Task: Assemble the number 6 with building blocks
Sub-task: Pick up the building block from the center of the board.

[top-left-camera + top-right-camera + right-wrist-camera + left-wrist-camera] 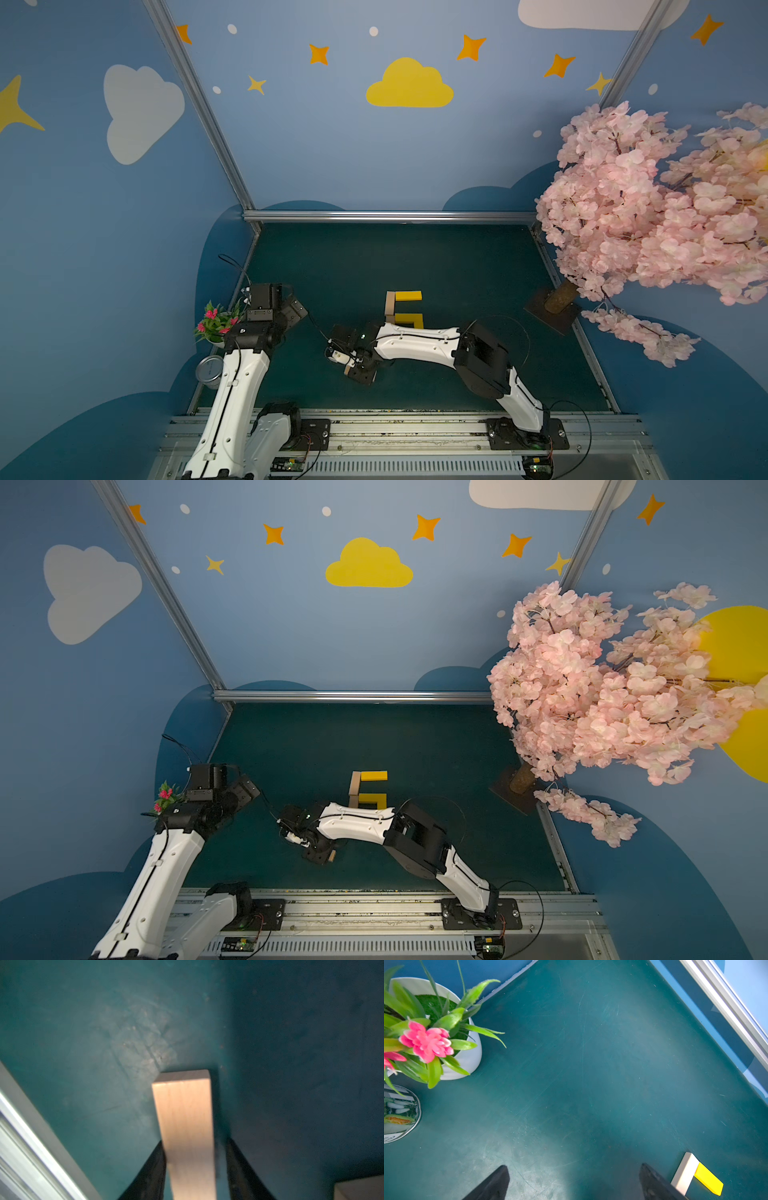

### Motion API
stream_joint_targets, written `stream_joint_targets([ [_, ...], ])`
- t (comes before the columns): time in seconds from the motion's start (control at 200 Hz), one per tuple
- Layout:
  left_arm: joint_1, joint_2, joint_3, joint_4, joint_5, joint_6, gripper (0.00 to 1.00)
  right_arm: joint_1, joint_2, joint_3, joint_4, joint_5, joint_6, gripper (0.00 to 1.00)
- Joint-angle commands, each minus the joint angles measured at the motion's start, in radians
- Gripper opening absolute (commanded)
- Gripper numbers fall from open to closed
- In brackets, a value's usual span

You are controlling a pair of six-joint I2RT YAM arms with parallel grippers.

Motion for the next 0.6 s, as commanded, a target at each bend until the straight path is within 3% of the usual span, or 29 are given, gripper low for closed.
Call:
stream_joint_targets([
  [0.0,0.004,-0.009,0.017,-0.015,-0.007,-0.004,0.98,-0.005,0.029,0.012,-0.018,-0.015,-0.040,0.16],
  [0.14,0.005,-0.007,0.016,-0.013,-0.004,-0.002,0.98,-0.005,0.027,0.008,-0.050,-0.008,-0.098,0.12],
  [0.215,0.005,-0.005,0.015,-0.009,-0.003,-0.001,0.98,-0.008,0.008,-0.009,-0.064,-0.090,-0.144,0.11],
  [0.425,0.004,0.001,0.004,0.013,0.017,-0.013,0.97,-0.006,-0.099,-0.066,-0.103,-0.135,-0.301,0.06],
  [0.596,0.004,0.001,-0.006,0.040,0.050,-0.009,0.96,-0.010,-0.188,-0.140,-0.149,-0.060,-0.449,0.00],
])
